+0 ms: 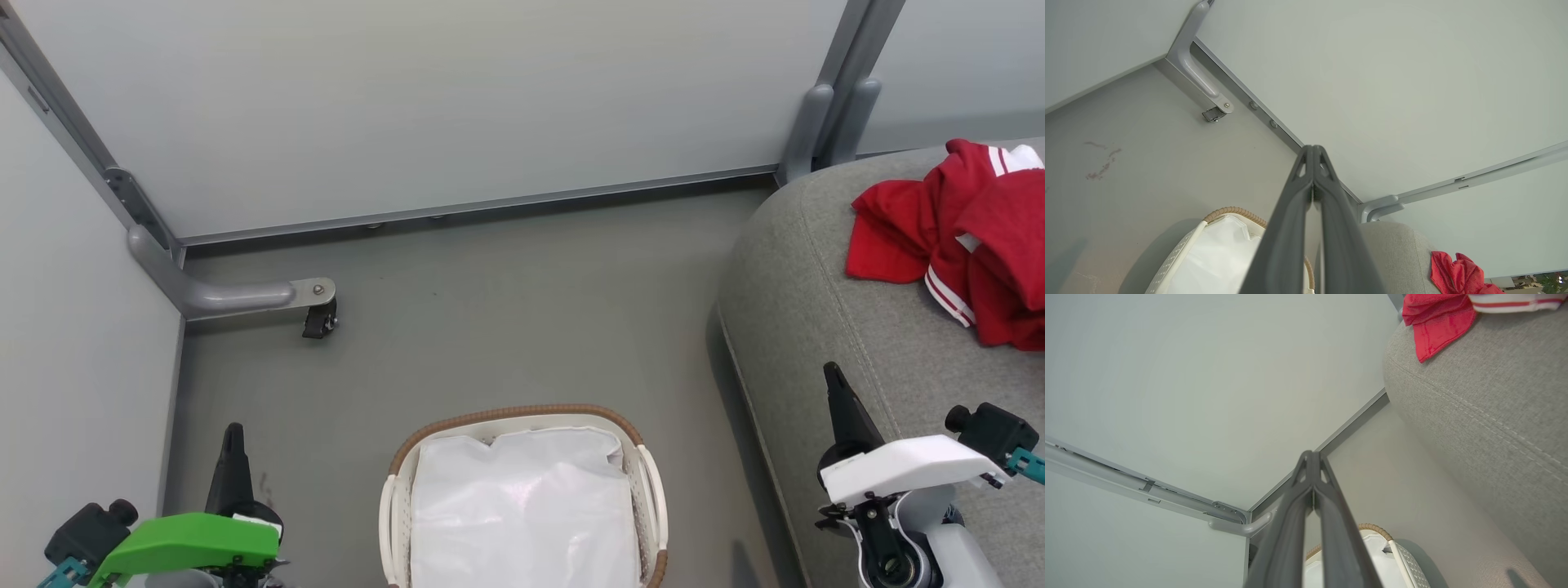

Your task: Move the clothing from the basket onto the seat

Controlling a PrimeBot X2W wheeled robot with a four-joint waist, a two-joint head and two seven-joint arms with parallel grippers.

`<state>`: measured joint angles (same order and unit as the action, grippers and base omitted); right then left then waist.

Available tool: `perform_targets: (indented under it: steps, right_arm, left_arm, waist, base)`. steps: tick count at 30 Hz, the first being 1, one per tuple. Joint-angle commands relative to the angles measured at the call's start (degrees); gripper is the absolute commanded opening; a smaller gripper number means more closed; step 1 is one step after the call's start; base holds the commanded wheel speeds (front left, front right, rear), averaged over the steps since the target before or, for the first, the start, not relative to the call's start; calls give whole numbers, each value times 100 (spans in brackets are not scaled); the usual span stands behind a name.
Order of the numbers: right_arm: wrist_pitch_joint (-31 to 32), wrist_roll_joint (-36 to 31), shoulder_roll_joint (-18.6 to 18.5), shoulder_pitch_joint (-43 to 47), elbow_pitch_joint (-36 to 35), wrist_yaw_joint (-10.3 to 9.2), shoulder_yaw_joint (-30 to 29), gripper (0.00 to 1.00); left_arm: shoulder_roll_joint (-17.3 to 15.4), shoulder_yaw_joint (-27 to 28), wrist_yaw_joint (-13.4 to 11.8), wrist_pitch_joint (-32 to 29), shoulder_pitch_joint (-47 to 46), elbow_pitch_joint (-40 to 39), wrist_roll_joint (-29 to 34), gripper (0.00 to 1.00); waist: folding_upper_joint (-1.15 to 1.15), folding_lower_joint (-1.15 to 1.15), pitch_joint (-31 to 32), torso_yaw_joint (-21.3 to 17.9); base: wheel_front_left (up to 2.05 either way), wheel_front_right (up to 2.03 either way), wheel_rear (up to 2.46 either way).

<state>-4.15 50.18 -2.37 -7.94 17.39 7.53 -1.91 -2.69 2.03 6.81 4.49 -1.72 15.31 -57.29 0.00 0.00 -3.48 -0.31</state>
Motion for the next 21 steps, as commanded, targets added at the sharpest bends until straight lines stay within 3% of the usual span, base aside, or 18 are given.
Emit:
perform_targets:
  steps: [1, 21]
  right_arm:
    - [46, 185, -37, -7, -90, -3, -39, 0]
    - [385, 1497, -47, 63, -180, -4, -181, 0]
  left_arm:
    - [-43, 49, 26, -50, -152, -71, -166, 0]
    - [-50, 174, 42, -394, -263, -98, -1260, 0]
  waist:
    - [0, 0, 6, 1]
    - [0, 0, 89, 9]
  base:
    - [0, 0, 0]
    - [0, 0, 0]
